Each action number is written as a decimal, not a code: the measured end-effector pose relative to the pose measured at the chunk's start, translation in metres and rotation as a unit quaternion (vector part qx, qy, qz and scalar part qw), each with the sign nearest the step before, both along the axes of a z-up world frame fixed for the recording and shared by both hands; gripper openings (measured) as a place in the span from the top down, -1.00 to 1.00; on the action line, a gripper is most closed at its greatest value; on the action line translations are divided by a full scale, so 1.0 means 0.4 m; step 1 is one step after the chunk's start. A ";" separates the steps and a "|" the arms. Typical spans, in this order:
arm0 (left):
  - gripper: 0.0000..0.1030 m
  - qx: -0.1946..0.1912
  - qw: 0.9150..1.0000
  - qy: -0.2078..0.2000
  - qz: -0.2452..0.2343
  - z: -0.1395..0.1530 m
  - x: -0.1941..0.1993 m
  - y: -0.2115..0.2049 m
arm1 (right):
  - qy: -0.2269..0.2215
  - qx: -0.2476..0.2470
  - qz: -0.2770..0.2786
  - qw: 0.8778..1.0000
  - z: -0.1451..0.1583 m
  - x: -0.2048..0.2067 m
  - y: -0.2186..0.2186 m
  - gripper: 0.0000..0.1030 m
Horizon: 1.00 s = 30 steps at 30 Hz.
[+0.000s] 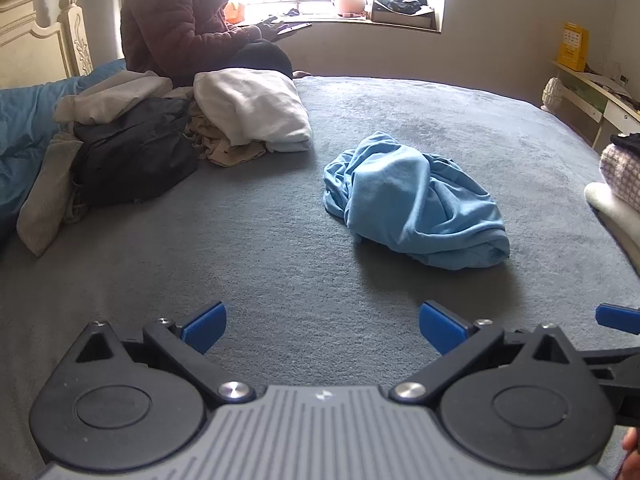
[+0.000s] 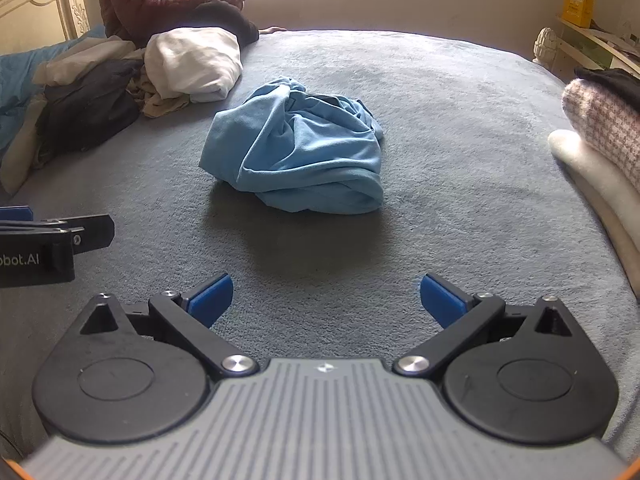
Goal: Fold clothes
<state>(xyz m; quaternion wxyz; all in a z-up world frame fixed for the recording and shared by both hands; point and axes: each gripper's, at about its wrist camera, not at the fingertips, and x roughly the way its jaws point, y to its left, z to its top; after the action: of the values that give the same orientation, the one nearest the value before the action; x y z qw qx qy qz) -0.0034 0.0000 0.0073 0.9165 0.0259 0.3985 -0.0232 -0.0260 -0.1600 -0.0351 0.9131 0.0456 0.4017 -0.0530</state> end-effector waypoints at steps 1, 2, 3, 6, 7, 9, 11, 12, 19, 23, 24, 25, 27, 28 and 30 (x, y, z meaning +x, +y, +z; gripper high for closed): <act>-1.00 -0.001 1.000 0.000 0.000 0.000 0.000 0.001 | 0.000 0.000 -0.001 1.000 0.000 0.000 -0.001 -0.96; -1.00 -0.004 1.000 0.000 0.000 0.001 0.001 0.002 | -0.001 0.000 -0.002 1.000 0.001 0.000 -0.001 -0.96; -1.00 -0.006 1.000 0.001 0.001 0.001 0.001 0.002 | 0.000 -0.001 -0.002 1.000 0.001 0.000 -0.001 -0.96; -1.00 -0.008 1.000 0.003 0.008 0.003 0.003 0.004 | 0.001 -0.002 -0.004 1.000 0.000 0.001 -0.001 -0.96; -1.00 -0.007 1.000 0.004 0.010 0.003 0.004 0.004 | 0.001 -0.002 -0.004 1.000 0.000 0.001 0.000 -0.96; -1.00 -0.006 1.000 0.005 0.013 0.003 0.006 0.005 | 0.002 -0.003 -0.005 1.000 0.000 0.003 0.000 -0.97; -1.00 -0.007 1.000 0.005 0.015 0.003 0.005 0.008 | 0.002 -0.003 -0.006 1.000 0.001 0.004 -0.001 -0.97; -1.00 -0.009 1.000 0.005 0.015 0.003 0.005 0.009 | 0.003 -0.003 -0.006 1.000 0.000 0.005 -0.001 -0.97; -1.00 -0.014 1.000 0.006 0.015 0.004 0.004 0.013 | 0.005 -0.005 -0.007 1.000 0.000 0.007 0.001 -0.97; -1.00 -0.015 1.000 0.002 0.016 0.007 0.002 0.015 | 0.005 -0.006 -0.008 1.000 0.002 0.005 0.002 -0.97; -1.00 -0.013 1.000 0.003 0.017 0.008 0.002 0.014 | 0.005 -0.006 -0.008 1.000 0.003 0.005 0.001 -0.97; -1.00 -0.012 1.000 0.003 0.017 0.008 0.002 0.014 | 0.005 -0.006 -0.008 1.000 0.003 0.005 0.000 -0.97; -1.00 -0.011 1.000 0.003 0.017 0.010 0.002 0.015 | 0.004 -0.006 -0.009 1.000 0.005 0.005 -0.001 -0.97; -1.00 -0.011 1.000 0.002 0.016 0.011 0.002 0.015 | 0.004 -0.006 -0.009 1.000 0.005 0.005 -0.002 -0.97; -1.00 -0.012 1.000 0.002 0.015 0.011 0.000 0.015 | 0.004 -0.007 -0.010 1.000 0.005 0.002 0.000 -0.97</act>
<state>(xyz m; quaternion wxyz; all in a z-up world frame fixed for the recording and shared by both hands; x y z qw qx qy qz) -0.0036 0.0060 0.0118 0.9162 0.0086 0.4003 -0.0141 -0.0250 -0.1600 -0.0330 0.9114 0.0433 0.4041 -0.0650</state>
